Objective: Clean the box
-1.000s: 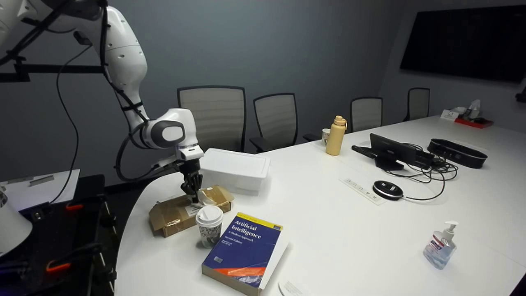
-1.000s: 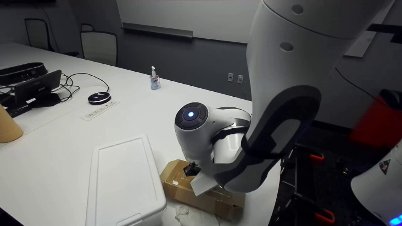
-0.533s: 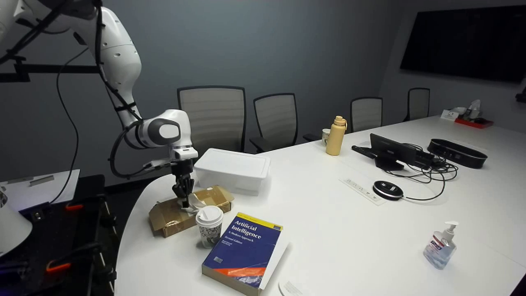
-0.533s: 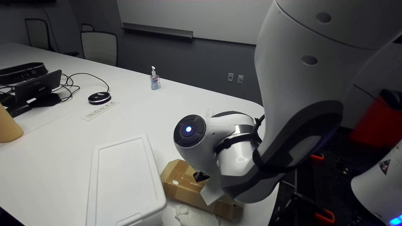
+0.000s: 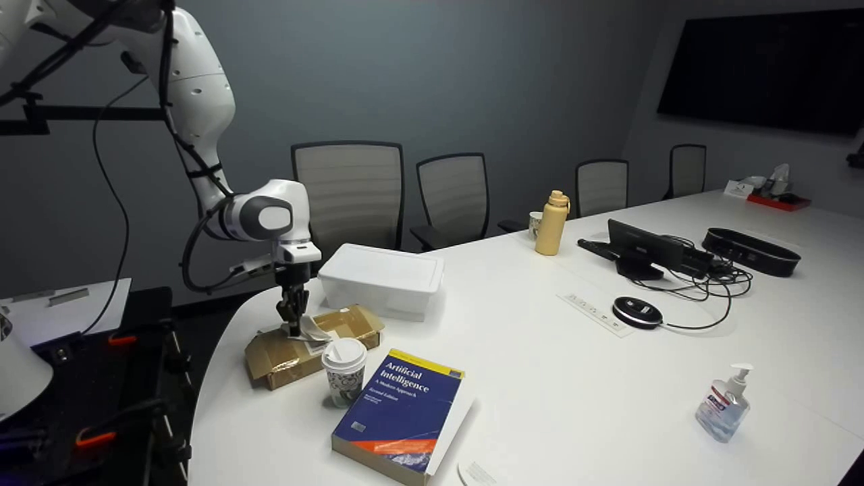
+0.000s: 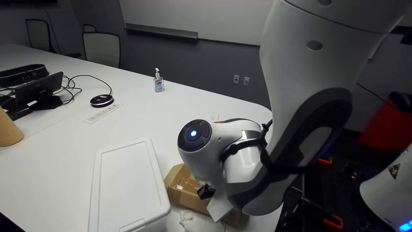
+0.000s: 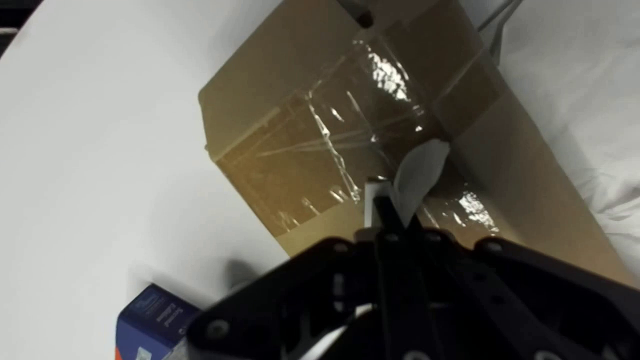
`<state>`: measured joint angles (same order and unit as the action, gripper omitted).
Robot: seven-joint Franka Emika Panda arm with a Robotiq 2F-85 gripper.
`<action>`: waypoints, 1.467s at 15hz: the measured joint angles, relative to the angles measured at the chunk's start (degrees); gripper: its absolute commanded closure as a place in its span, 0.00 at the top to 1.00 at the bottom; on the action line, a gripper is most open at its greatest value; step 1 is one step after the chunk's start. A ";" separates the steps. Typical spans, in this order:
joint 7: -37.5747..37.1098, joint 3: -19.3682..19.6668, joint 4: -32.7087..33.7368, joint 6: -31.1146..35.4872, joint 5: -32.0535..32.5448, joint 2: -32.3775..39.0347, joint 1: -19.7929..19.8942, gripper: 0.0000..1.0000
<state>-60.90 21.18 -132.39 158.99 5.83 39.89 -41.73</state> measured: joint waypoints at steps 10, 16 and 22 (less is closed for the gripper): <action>-0.83 -2.34 0.33 7.10 -0.79 -0.01 5.46 0.00; -2.61 3.04 1.24 8.99 -0.79 3.32 1.43 0.00; -2.44 4.83 1.26 3.80 -0.37 3.44 -1.69 0.00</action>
<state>-63.34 26.01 -131.13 162.79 5.46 43.33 -43.42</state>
